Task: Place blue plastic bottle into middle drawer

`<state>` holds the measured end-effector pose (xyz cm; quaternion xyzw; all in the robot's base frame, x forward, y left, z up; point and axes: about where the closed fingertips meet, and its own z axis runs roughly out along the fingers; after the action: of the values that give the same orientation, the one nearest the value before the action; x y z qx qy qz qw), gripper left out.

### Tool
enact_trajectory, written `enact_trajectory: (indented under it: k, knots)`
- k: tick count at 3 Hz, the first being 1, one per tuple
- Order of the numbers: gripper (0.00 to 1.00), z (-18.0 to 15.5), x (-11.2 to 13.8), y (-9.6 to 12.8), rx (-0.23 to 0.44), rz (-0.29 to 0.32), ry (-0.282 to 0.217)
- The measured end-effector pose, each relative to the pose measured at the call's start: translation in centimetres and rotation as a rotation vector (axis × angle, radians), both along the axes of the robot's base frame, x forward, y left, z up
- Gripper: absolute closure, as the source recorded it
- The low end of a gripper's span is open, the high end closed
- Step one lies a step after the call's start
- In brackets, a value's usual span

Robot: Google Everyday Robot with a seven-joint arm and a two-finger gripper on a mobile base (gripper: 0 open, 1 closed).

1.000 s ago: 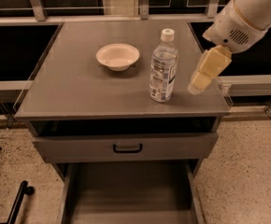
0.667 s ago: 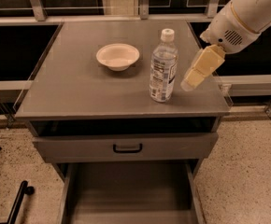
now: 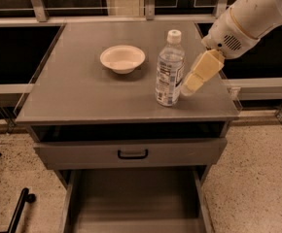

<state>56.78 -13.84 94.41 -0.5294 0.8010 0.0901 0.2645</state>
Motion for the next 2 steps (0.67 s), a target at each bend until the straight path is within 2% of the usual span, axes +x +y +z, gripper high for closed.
enact_trajectory:
  k: [1, 2]
  knots:
    - [0.00, -0.4, 0.4, 1.3, 0.017, 0.009, -0.004]
    - [0.00, -0.9, 1.7, 4.0, 0.040, 0.032, -0.018]
